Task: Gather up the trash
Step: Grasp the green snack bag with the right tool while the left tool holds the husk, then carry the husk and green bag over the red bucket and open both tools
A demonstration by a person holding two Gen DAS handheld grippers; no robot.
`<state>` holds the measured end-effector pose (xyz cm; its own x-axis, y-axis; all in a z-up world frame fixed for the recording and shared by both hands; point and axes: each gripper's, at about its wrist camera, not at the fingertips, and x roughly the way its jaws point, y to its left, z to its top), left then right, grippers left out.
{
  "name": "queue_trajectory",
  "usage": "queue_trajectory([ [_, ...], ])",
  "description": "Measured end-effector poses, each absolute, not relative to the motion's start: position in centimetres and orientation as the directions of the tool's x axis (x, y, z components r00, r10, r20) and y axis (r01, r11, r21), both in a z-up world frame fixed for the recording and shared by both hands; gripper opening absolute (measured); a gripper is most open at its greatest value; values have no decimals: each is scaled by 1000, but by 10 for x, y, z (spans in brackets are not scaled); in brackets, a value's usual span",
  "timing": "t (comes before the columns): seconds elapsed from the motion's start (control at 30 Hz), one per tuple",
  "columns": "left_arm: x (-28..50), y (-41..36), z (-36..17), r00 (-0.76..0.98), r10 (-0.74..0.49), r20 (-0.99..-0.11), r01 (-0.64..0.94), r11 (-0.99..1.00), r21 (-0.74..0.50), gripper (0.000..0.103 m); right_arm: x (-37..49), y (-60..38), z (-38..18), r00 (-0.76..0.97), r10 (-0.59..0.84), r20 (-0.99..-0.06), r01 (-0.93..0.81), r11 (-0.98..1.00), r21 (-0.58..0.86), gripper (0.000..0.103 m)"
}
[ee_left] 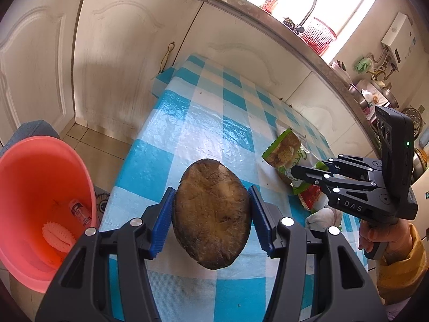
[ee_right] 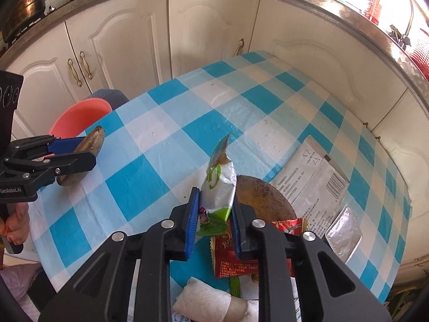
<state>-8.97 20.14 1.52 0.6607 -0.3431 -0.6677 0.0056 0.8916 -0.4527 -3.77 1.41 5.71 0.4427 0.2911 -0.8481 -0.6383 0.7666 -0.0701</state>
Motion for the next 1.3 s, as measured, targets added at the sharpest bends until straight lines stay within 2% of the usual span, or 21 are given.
queue_trajectory([
  [0.2, -93, 208, 21, 677, -317, -664, -13, 897, -441, 56, -40, 16, 74, 466, 325, -823, -626, 778, -47, 21],
  [0.37, -97, 221, 26, 692, -250, -678, -61, 915, -399, 56, -43, 26, 88, 458, 378, -804, -636, 772, 1, 21],
  [0.77, -118, 277, 37, 707, 16, -707, -249, 941, -228, 56, -60, 100, 114, 354, 544, -761, -728, 671, 141, 21],
  [1.0, -127, 308, 25, 654, 179, -736, -367, 925, -102, 56, -74, 160, 109, 273, 584, -765, -788, 591, 170, 21],
  [1.3, -133, 337, 1, 584, 287, -759, -453, 891, -12, 56, -83, 223, 83, 185, 572, -799, -826, 531, 189, 21],
])
